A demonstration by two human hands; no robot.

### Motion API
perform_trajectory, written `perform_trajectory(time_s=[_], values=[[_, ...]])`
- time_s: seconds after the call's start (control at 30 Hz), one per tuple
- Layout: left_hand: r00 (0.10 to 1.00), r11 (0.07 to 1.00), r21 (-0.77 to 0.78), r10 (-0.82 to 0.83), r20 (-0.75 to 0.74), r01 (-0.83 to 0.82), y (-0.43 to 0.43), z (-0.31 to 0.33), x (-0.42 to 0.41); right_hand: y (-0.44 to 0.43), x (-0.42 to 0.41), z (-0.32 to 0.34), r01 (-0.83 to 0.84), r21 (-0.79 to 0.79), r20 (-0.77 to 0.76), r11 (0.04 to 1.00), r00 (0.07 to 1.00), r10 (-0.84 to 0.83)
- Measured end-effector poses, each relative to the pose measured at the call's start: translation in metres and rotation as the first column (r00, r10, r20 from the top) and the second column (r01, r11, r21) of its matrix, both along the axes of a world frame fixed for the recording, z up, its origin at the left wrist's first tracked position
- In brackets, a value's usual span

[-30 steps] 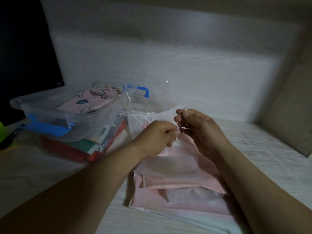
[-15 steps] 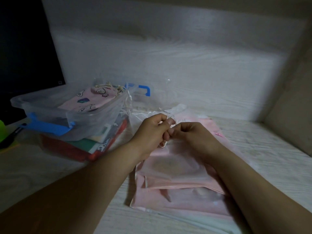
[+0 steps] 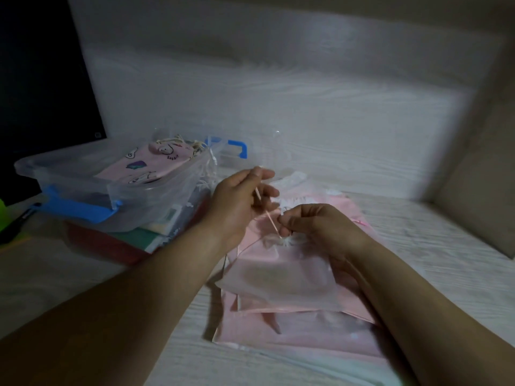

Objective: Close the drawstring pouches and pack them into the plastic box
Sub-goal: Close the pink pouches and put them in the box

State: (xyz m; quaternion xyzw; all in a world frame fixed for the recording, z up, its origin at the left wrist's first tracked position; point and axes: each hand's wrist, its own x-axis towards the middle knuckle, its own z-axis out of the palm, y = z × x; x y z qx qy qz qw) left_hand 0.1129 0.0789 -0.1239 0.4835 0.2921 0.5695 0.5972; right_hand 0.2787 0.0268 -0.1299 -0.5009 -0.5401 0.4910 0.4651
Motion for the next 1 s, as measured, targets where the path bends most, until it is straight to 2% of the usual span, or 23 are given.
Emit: perform_trajectory(time_s=[0.1,0.27,0.33,0.43,0.5,0.57,0.6,0.73,0.93,1.0], values=[[0.992,0.997,0.028,-0.077,0.1,0.075,-0.001,0.008,0.004,-0.001,0.001,0.001,-0.061,0.039,0.144,0.997,0.988,0.055],[0.986,0.985,0.09,-0.156,0.062,0.15,-0.008,0.009,0.01,-0.002,-0.003,0.0,-0.175,0.09,0.195,0.98,0.969,0.154],[0.984,0.98,0.095,-0.175,0.017,0.172,-0.011,0.009,0.01,-0.003,-0.006,0.0,-0.191,0.118,0.193,0.974,0.967,0.166],[0.971,0.98,0.112,-0.139,-0.197,0.164,-0.016,0.007,0.01,-0.005,-0.003,-0.002,-0.137,0.144,0.058,0.98,0.99,0.129],[0.891,0.963,0.228,-0.027,-0.454,0.146,-0.016,0.0,0.007,-0.003,0.003,-0.002,-0.07,0.151,-0.02,0.986,0.997,0.074],[0.72,0.925,0.328,0.093,-0.688,0.193,-0.015,-0.008,0.003,-0.001,0.009,-0.002,-0.032,0.155,-0.042,0.987,0.998,0.039],[0.657,0.913,0.342,0.119,-0.745,0.223,-0.015,-0.011,0.001,-0.002,0.011,-0.003,-0.015,0.14,-0.074,0.99,0.997,0.025],[0.613,0.884,0.366,0.121,-0.781,0.292,-0.018,-0.012,-0.004,-0.004,0.01,-0.003,-0.01,0.097,-0.107,0.995,0.994,0.021],[0.466,0.885,0.435,0.318,-0.826,0.167,-0.015,-0.005,-0.008,-0.003,0.01,-0.001,-0.002,0.113,-0.1,0.994,0.995,0.014],[0.525,0.928,0.347,0.23,-0.82,0.137,-0.013,-0.005,-0.007,-0.001,0.011,-0.001,0.012,0.117,-0.076,0.993,0.997,-0.003]])
